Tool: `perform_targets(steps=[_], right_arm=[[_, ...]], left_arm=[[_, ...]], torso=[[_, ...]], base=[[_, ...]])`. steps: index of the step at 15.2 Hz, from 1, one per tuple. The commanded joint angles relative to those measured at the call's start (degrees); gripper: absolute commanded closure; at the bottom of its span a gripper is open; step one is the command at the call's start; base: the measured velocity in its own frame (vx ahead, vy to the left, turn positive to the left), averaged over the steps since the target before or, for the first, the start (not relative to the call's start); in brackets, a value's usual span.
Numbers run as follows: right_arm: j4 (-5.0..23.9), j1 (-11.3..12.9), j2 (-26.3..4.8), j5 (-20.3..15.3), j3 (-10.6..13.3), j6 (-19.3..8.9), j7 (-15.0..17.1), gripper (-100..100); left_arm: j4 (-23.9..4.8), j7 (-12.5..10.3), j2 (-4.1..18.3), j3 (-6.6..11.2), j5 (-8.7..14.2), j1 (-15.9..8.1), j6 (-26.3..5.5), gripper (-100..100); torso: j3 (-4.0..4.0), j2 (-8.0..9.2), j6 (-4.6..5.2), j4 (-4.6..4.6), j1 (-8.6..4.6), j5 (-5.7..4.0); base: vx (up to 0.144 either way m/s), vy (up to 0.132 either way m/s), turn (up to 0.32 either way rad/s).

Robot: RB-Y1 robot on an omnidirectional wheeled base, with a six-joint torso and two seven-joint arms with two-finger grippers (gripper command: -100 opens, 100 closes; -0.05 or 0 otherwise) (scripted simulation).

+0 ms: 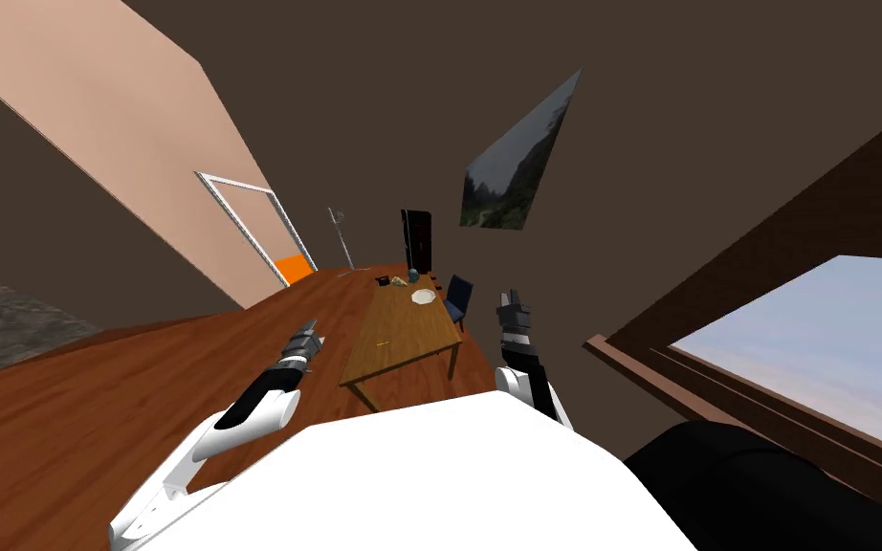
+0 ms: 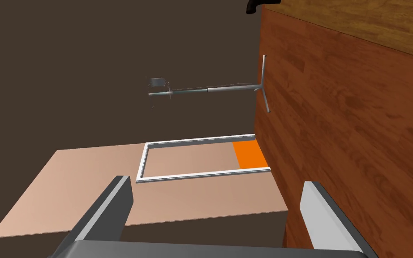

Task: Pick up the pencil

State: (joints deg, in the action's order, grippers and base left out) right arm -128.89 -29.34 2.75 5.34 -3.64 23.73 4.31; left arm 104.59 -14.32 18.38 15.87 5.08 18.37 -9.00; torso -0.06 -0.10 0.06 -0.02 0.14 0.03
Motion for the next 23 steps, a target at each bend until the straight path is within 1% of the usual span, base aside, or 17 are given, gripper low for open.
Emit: perform_targets(steps=[1, 2, 3, 4, 6, 7, 9, 10, 12, 13, 14, 16, 17, 19, 20, 22, 23], right_arm=[[0.0, 0.0, 0.0, 0.0, 0.0, 0.0, 0.0, 0], [0.0, 0.0, 0.0, 0.0, 0.0, 0.0, 0.0, 0], [0.0, -0.02, 0.0, 0.0, -0.01, 0.0, 0.0, 0], [0.0, -0.02, 0.0, 0.0, -0.01, 0.0, 0.0, 0], [0.0, 0.0, 0.0, 0.0, 0.0, 0.0, 0.0, 0], [0.0, -0.01, 0.0, 0.0, -0.01, 0.0, 0.0, 0], [0.0, 0.0, 0.0, 0.0, 0.0, 0.0, 0.0, 0], [0.0, -0.02, 0.0, 0.0, -0.01, 0.0, 0.0, 0], [0.0, 0.0, 0.0, 0.0, 0.0, 0.0, 0.0, 0], [0.0, -0.02, 0.0, 0.0, -0.01, 0.0, 0.0, 0], [0.0, -0.02, 0.0, 0.0, -0.01, 0.0, 0.0, 0], [0.0, -0.01, 0.0, 0.0, -0.01, 0.0, 0.0, 0], [0.0, -0.01, 0.0, 0.0, -0.01, 0.0, 0.0, 0], [0.0, -0.01, 0.0, 0.0, -0.01, 0.0, 0.0, 0], [0.0, -0.02, 0.0, 0.0, -0.01, 0.0, 0.0, 0], [0.0, 0.0, 0.0, 0.0, -0.01, 0.0, 0.0, 0], [0.0, -0.02, 0.0, 0.0, -0.01, 0.0, 0.0, 0]], left_arm=[[-1.47, -0.41, -0.17, 0.93, -0.15, -0.84, -2.86, -100], [-1.47, -0.41, -0.17, 0.93, -0.15, -0.84, -3.61, -100], [-1.47, -0.41, -0.17, 0.93, -0.15, -0.84, -3.61, -100], [-3.93, -1.18, 0.28, 2.37, 0.08, -1.89, -5.53, -100], [-3.93, -1.18, 0.28, 2.37, 0.08, -1.89, -6.88, -100], [-6.42, -1.96, 0.67, 3.83, 0.31, -2.95, -8.48, -100], [-6.42, -1.96, 0.67, 3.83, 0.31, -2.95, -10.2, -100], [-8.93, -2.75, 1.0, 5.3, 0.55, -4.01, -11.68, -100], [-8.93, -2.75, 1.0, 5.3, 0.55, -4.01, -13.55, -100], [-8.93, -2.75, 1.0, 5.3, 0.55, -4.01, -13.56, -100], [-11.45, -3.53, 1.27, 6.77, 0.78, -5.09, -15.56, -100], [-11.45, -3.53, 1.27, 6.77, 0.78, -5.09, -16.92, -100], [-13.97, -4.32, 1.49, 8.24, 1.01, -6.16, -18.75, -100], [-13.97, -4.32, 1.49, 8.24, 1.01, -6.16, -20.29, -100], [-16.48, -5.1, 1.67, 9.7, 1.24, -7.22, -21.63, -100], [-16.48, -5.1, 1.67, 9.7, 1.24, -7.22, -23.64, -100], [-18.94, -5.87, 1.82, 11.14, 1.46, -8.28, -24.99, -100]], torso=[[0.0, 0.0, 0.0, 0.0, 0.0, 0.0], [0.0, 0.0, -0.01, 0.0, 0.01, 0.01], [0.0, 0.0, -0.07, 0.0, -0.01, 0.0], [-0.01, -0.01, -0.09, 0.0, -0.04, 0.0], [-0.01, -0.03, 0.0, 0.0, -0.04, -0.01], [-0.01, -0.02, -0.06, -0.01, -0.04, 0.0], [0.0, 0.0, -0.02, 0.0, 0.01, 0.0], [0.0, 0.0, -0.06, 0.0, 0.01, 0.01], [0.0, 0.0, -0.02, 0.0, 0.0, 0.0], [0.0, 0.0, -0.07, 0.0, -0.01, 0.0], [0.0, -0.01, -0.1, 0.0, -0.05, -0.01], [0.0, -0.01, -0.02, 0.0, -0.04, -0.01], [0.0, 0.0, -0.06, 0.0, -0.03, 0.0], [0.0, 0.0, -0.02, 0.0, 0.0, 0.0], [0.0, 0.0, -0.08, 0.0, -0.01, 0.0], [0.01, 0.01, 0.0, 0.0, 0.0, 0.01], [0.01, 0.01, -0.08, 0.0, -0.02, 0.0]], base=[[-0.004, 0.041, -0.369], [0.001, 0.035, -0.129], [0.004, 0.021, 0.034], [0.001, 0.019, -0.266], [0.0, 0.031, -0.275], [-0.002, 0.035, -0.305], [-0.007, 0.044, -0.252], [-0.004, 0.035, -0.317], [-0.008, 0.032, -0.245], [-0.005, 0.02, 0.021], [-0.005, 0.017, -0.285], [-0.011, 0.031, -0.253], [-0.01, 0.033, -0.354], [-0.013, 0.037, -0.239], [-0.015, 0.033, -0.334], [-0.016, 0.037, -0.27], [-0.014, 0.03, -0.236]])
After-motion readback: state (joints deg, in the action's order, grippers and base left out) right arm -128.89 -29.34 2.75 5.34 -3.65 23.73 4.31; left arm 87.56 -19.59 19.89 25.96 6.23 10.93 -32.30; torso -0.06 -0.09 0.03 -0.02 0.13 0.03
